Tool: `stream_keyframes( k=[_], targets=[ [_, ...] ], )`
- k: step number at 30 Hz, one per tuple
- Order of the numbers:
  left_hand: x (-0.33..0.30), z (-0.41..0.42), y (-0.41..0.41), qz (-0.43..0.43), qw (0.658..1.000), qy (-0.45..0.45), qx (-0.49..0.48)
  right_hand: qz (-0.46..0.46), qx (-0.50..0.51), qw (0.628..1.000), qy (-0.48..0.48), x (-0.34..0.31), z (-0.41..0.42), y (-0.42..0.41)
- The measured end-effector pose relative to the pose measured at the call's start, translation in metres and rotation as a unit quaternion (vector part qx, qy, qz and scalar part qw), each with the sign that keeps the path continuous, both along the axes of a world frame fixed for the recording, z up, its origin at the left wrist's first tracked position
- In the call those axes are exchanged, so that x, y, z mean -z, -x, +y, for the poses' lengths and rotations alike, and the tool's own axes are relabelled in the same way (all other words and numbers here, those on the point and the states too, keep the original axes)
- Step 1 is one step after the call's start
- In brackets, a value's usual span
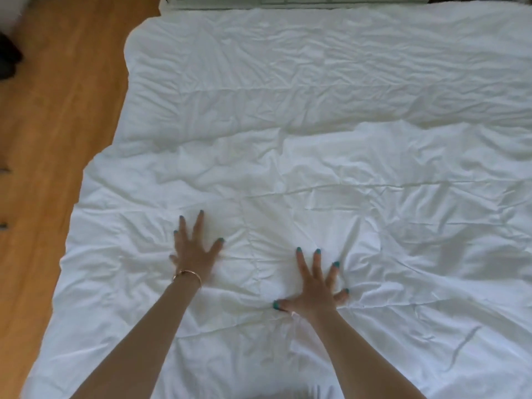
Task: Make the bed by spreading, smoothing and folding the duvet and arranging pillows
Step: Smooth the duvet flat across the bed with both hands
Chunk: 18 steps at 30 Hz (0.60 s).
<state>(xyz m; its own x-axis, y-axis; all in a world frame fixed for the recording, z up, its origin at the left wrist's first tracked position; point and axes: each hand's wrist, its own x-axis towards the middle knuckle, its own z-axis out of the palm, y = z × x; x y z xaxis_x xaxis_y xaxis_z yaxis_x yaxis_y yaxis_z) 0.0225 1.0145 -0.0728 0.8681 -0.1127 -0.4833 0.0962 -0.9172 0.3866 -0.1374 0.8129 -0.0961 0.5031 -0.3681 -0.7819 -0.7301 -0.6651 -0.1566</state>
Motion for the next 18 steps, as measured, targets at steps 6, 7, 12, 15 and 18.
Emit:
stream_keyframes(
  k=[6,7,12,15,18],
  targets=[
    [0.0,-0.059,0.052,0.108,0.924,-0.207,0.302,0.034,-0.006,0.999,-0.026,0.01,-0.018,-0.015],
    [-0.001,-0.057,0.052,0.114,0.914,-0.238,0.307,0.041,-0.007,0.999,-0.032,0.01,-0.019,-0.017],
    [-0.007,-0.044,0.041,0.132,0.901,-0.291,0.292,0.054,-0.016,0.997,-0.055,0.008,-0.024,-0.021],
    [-0.007,-0.047,0.04,0.126,0.894,-0.305,0.303,0.07,-0.025,0.994,-0.075,0.005,-0.029,-0.023],
    [-0.005,-0.054,0.028,0.104,0.885,-0.315,0.328,0.079,-0.017,0.992,-0.096,0.005,-0.034,-0.025]
  ],
)
